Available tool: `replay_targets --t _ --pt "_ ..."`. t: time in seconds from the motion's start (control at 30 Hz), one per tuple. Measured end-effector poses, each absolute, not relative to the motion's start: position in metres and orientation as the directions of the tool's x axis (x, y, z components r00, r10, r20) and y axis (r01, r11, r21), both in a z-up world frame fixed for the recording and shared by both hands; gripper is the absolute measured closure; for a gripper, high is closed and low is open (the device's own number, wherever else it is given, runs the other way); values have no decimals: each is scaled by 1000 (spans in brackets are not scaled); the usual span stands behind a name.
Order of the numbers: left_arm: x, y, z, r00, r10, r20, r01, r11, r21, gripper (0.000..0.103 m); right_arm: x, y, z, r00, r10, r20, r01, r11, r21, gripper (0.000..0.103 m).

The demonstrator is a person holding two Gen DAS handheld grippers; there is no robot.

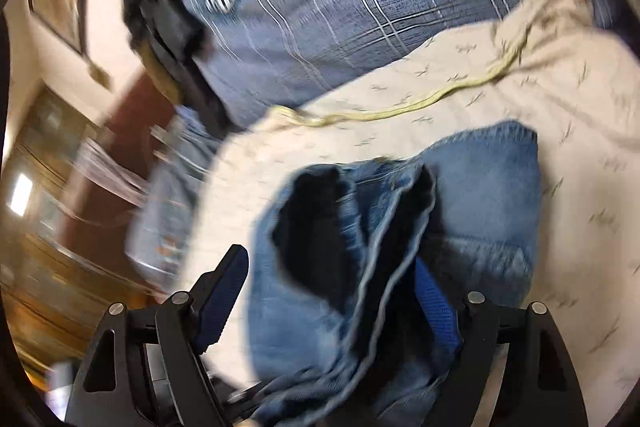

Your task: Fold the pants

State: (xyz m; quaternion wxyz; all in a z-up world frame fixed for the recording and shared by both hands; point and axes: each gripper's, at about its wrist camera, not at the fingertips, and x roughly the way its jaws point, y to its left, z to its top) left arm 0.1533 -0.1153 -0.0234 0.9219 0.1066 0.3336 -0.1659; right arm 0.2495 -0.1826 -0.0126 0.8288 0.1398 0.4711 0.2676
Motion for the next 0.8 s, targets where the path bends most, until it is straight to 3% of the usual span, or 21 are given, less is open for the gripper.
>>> replay_targets --t 0.03,0.07,0.2,0.3,0.4,0.43,0.5,0.53,0.57,0.6,0.7,0.8 --pt "148 -113 -24 723 -235 -649 379 921 88 89 249 -182 -14 429 528 -733 -303 848 434 82" --pt "145 -111 -23 723 -246 -646 386 919 83 89 247 -189 -10 451 520 -726 -290 854 432 94" --pt "127 -116 1 752 -343 -562 446 893 52 89 230 -234 26 534 636 -558 -315 762 566 96" --pt "137 -132 -5 719 -375 -586 476 879 21 87 237 -258 17 543 632 -554 -260 753 605 96" --pt "159 -143 -43 609 -365 -704 487 873 -32 84 260 -263 -34 454 571 -684 -97 795 599 89" --pt "154 -140 -45 615 -388 -687 487 872 -56 81 263 -267 -46 434 582 -688 -55 779 624 86" --pt "140 -130 -39 593 -457 -664 514 849 -125 66 261 -277 -49 438 633 -639 -26 719 694 85" --pt "132 -123 -36 565 -499 -657 530 830 -175 56 257 -283 -42 454 637 -623 -34 711 702 74" --pt "121 -112 -31 544 -541 -641 535 813 -232 55 251 -287 -33 488 621 -614 -39 718 695 54" --pt "115 -103 -27 541 -557 -630 532 807 -256 55 245 -292 -24 529 595 -605 -43 731 681 47" --pt "100 -67 -16 553 -580 -598 495 806 -325 51 220 -295 4 621 547 -561 -101 766 635 45" --pt "110 -31 -17 608 -518 -602 390 855 -342 48 194 -281 19 649 565 -510 -201 774 600 46"
